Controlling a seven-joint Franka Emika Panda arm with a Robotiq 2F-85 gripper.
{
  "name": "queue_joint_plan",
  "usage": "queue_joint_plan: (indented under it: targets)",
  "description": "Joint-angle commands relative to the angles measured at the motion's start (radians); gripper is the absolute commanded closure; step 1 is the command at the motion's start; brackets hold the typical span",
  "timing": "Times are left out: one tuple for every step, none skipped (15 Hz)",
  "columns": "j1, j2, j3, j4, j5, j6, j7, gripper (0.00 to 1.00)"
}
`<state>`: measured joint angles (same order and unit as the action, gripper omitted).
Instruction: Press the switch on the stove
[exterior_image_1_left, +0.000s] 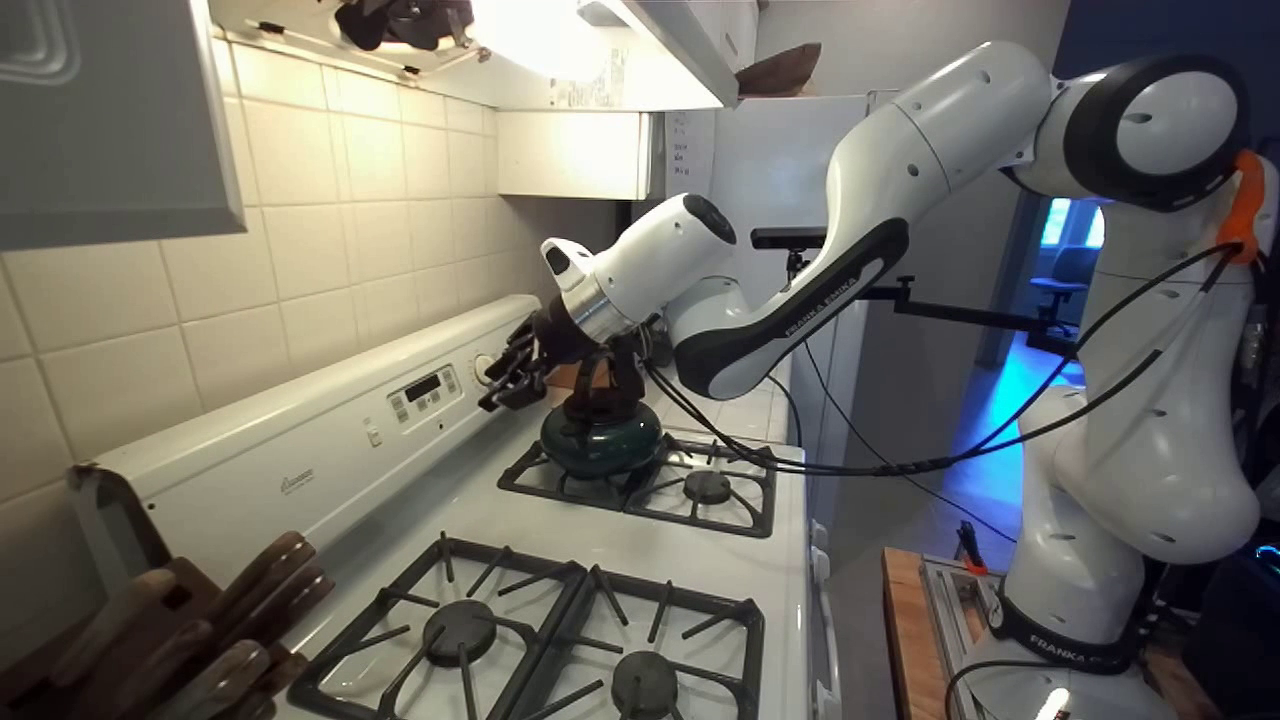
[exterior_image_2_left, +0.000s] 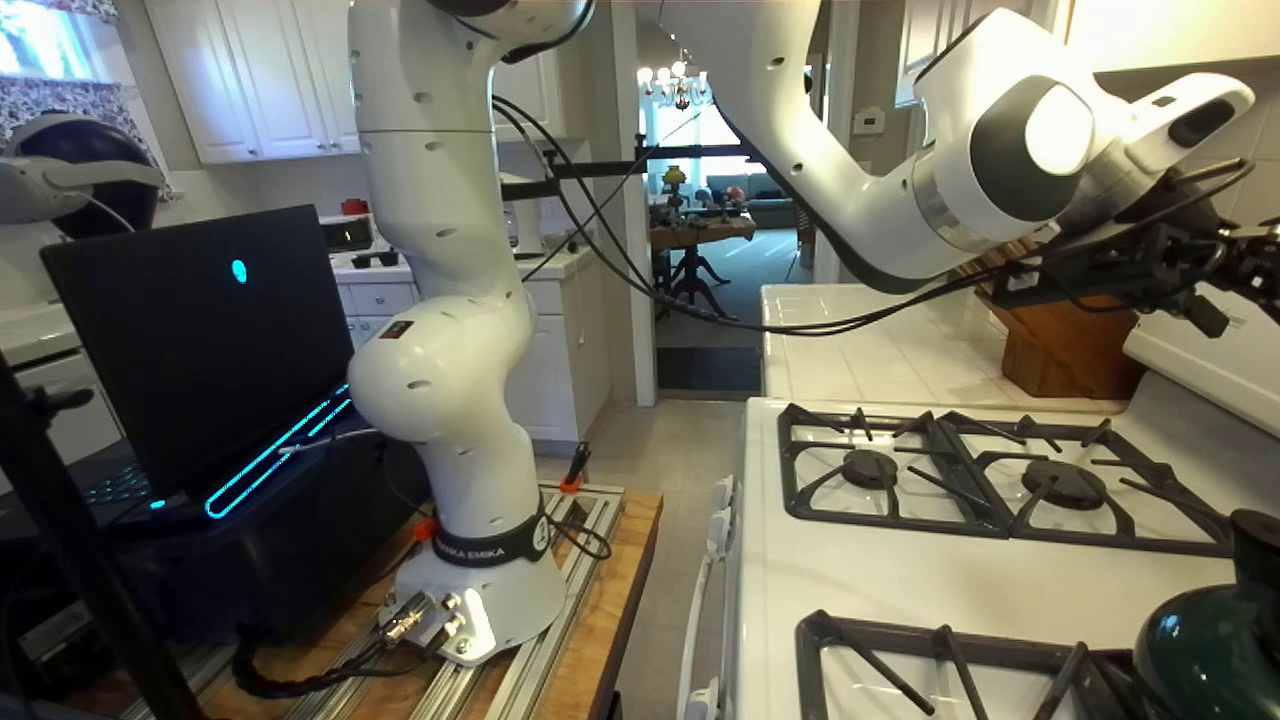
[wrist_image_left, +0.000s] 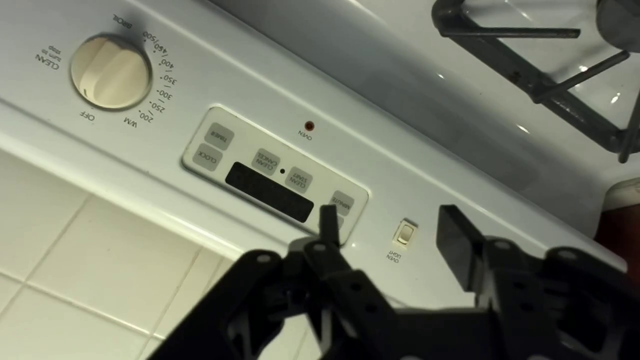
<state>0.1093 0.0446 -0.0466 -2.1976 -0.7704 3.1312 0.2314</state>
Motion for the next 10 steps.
queue_joint_plan:
  targets:
    - [0.002, 0.006, 0.005, -0.003, 0.035, 0.01, 0.03, 0.14]
    - [0.002, 0.009, 0.007, -0.006, 0.048, 0.014, 0.035, 0.08]
    - [0.002, 0.012, 0.01, -0.008, 0.064, 0.018, 0.048, 0.0]
    - [0.002, 0.014, 0.007, -0.003, 0.062, 0.019, 0.075, 0.0]
    - [0.002, 0.017, 0.003, 0.003, 0.056, 0.025, 0.102, 0.0]
    - [0.002, 0.021, 0.001, 0.008, 0.051, 0.026, 0.127, 0.0]
    - [0.002, 0.033, 0.005, 0.01, 0.065, 0.033, 0.135, 0.0]
    - [0.002, 0.04, 0.009, 0.01, 0.077, 0.035, 0.141, 0.0]
    - [0.002, 0.051, 0.013, 0.015, 0.087, 0.04, 0.149, 0.0]
    - [0.003, 0.062, 0.018, 0.02, 0.096, 0.046, 0.155, 0.0]
